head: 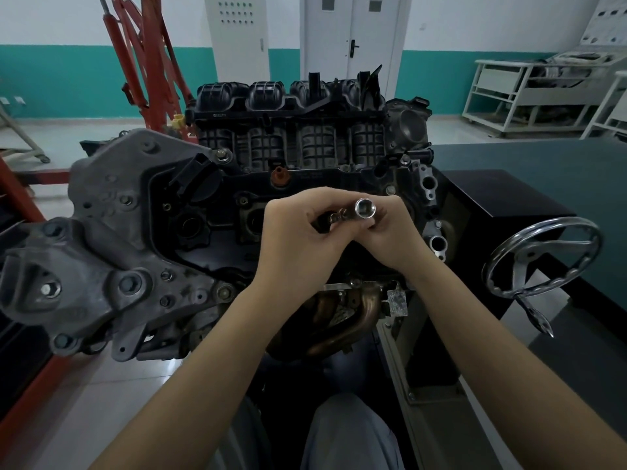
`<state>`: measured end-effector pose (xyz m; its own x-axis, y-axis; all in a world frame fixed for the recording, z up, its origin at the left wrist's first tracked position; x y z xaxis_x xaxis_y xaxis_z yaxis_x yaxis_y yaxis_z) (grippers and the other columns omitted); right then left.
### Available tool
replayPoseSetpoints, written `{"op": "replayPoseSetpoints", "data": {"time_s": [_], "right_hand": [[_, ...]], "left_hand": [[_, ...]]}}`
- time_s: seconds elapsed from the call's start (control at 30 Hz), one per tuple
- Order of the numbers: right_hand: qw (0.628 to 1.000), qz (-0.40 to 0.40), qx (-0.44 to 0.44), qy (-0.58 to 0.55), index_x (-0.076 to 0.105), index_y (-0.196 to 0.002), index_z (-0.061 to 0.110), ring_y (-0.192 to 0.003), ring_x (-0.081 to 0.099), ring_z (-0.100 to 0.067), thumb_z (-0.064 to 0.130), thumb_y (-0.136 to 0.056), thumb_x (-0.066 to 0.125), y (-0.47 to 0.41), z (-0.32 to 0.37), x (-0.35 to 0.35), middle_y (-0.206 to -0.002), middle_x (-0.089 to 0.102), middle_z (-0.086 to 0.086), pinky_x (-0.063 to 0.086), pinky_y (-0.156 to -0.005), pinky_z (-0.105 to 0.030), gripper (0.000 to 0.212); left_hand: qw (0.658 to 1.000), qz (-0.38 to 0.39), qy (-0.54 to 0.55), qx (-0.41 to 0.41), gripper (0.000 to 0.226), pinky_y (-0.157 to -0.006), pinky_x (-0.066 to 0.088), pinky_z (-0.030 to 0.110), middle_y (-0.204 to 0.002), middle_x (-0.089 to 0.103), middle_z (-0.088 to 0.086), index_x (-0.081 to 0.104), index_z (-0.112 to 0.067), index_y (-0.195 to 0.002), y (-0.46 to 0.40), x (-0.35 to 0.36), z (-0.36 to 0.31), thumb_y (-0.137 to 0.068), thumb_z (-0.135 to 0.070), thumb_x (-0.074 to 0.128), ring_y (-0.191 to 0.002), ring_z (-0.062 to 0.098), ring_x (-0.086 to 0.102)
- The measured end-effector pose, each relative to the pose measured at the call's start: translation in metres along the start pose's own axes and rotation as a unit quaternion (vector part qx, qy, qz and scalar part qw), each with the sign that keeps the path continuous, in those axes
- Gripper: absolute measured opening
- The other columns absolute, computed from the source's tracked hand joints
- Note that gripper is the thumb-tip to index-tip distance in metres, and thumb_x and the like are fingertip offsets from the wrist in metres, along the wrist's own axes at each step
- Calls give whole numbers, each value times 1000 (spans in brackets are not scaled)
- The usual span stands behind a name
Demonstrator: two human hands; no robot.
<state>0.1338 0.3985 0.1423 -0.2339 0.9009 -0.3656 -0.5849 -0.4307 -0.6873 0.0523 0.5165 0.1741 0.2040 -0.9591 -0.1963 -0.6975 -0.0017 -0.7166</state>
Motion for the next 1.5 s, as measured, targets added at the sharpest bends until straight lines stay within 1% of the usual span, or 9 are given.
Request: {"op": "replayPoseSetpoints", "data": {"time_s": [0.13,0.3,0.47,0.67,0.87,0.93,1.07,1.27,1.5], "right_hand": [[1000,-2,13,4,70,-95,19,-87,68,2,-5,-79,69,0,-2,-1,-86,70,27,49,-77,-13,29],[1000,-15,15,-2,71,-98,9,-88,71,-12,-2,-79,72,-1,-4,-1,-91,73,-1,53,-79,-25,22],[999,29,13,7,64,-97,26,-89,66,4,-5,-84,63,-1,2,2,-87,69,27,48,-78,-12,33],[1000,-7,15,3,71,-97,13,-86,70,-7,-5,-76,75,-2,-3,0,-88,72,7,53,-77,-22,28],[1000,15,8,2,65,-99,24,-88,67,3,-8,-82,65,0,1,1,-87,69,27,48,-78,-12,37],[1000,-1,18,3,69,-96,21,-85,68,-1,-9,-78,69,-1,-2,0,-83,71,20,50,-77,-16,34],[1000,-13,19,22,72,-96,8,-84,70,-11,-8,-75,75,-1,-4,-1,-87,72,0,55,-77,-26,26],[1000,19,16,7,66,-94,29,-88,66,6,6,-83,66,-1,4,4,-86,69,29,48,-78,-10,25],[1000,-18,9,13,72,-97,8,-87,70,-9,1,-79,73,-1,0,0,-89,72,4,53,-79,-22,19]], "left_hand": [[998,50,19,-13,25,-88,55,34,-95,73,2,72,-7,-99,-1,4,1,-77,4,75,-95,14,69],[1000,-16,-22,-8,24,-77,56,22,-84,72,-11,72,-21,-88,0,-1,0,-71,-6,82,-83,4,69],[1000,23,20,-2,26,-86,56,31,-94,73,-2,72,-13,-98,0,2,2,-78,4,73,-93,12,70],[1000,1,-27,-12,25,-79,57,27,-88,73,-8,72,-19,-91,0,0,4,-72,-6,82,-86,6,69],[999,28,14,-14,25,-86,56,33,-94,74,0,73,-10,-99,0,3,5,-79,5,73,-94,12,70],[999,41,20,-19,24,-88,56,37,-96,73,5,72,-4,-101,0,3,5,-79,6,73,-96,16,69],[999,1,-39,-16,22,-79,56,24,-86,73,-6,74,-15,-89,0,0,4,-71,-7,83,-85,6,69],[999,25,28,-14,26,-85,56,34,-93,74,3,72,-9,-97,1,2,5,-78,8,72,-93,15,70],[1000,-12,-9,-3,26,-80,56,26,-87,72,-5,72,-16,-93,0,-2,4,-73,1,79,-86,7,69]]}}
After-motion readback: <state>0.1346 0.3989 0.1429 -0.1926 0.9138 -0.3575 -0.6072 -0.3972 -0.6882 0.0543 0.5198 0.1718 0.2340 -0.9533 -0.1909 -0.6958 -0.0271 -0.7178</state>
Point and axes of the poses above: each hand's wrist, its own y-axis away from the middle knuckle, its own x-axis out of the palm, z = x × y, the point moved 5 cm from there along -y, towards the middle knuckle
